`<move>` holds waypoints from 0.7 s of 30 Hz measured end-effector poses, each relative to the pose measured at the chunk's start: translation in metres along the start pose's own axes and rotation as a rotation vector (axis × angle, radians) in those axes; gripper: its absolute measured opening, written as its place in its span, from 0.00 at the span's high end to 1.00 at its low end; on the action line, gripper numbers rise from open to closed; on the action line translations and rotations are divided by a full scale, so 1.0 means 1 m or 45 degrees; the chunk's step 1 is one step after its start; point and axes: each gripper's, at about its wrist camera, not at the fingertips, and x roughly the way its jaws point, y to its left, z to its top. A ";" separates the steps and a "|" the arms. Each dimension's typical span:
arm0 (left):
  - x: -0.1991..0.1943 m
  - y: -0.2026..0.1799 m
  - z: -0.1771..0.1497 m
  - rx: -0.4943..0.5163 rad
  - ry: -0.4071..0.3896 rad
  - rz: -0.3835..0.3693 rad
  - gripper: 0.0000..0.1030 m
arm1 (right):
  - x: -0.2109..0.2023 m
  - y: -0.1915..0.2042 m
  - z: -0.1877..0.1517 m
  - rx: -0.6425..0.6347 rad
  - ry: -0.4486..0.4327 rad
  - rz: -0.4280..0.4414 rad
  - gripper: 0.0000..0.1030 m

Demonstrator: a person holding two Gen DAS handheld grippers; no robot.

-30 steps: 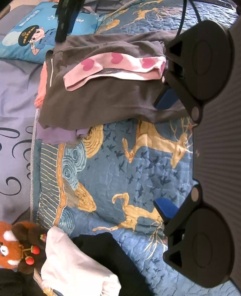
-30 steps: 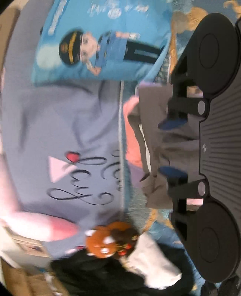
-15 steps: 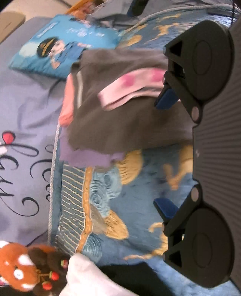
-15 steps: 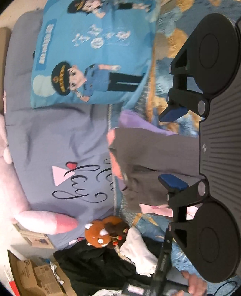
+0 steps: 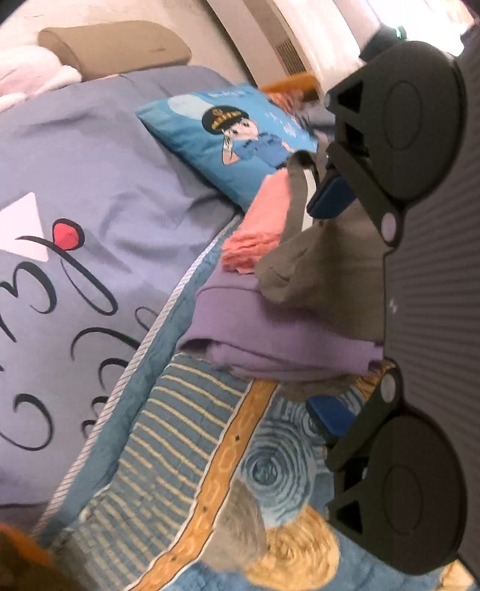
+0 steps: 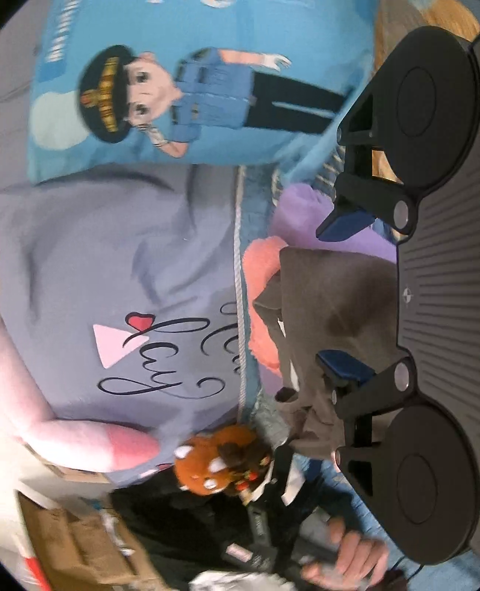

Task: Fold clothes
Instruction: 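Move the left gripper to the stack and grasp the grey shirt edge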

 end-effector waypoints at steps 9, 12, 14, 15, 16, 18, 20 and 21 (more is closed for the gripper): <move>0.009 -0.026 -0.006 0.107 -0.016 -0.230 0.14 | 0.002 -0.004 -0.005 0.116 0.027 0.089 0.85; 0.019 -0.023 -0.004 0.035 0.000 -0.242 0.23 | 0.001 -0.003 -0.004 0.110 0.010 0.073 0.73; 0.026 -0.015 -0.002 -0.057 0.013 -0.264 0.39 | 0.002 -0.004 -0.003 0.116 -0.007 0.052 0.57; 0.029 -0.012 -0.002 -0.096 0.020 -0.262 0.52 | 0.004 -0.004 -0.002 0.113 -0.016 0.034 0.55; 0.030 -0.009 -0.003 -0.116 0.024 -0.247 0.61 | 0.006 -0.004 -0.002 0.110 -0.026 0.016 0.55; 0.033 -0.008 -0.005 -0.113 0.027 -0.211 0.71 | 0.011 -0.005 0.000 0.107 -0.021 -0.023 0.55; 0.033 -0.009 -0.008 -0.108 0.013 -0.184 0.76 | 0.014 -0.004 0.000 0.103 -0.026 -0.025 0.71; 0.031 -0.009 -0.008 -0.116 0.000 -0.184 0.80 | 0.013 -0.001 0.000 0.089 -0.032 -0.028 0.83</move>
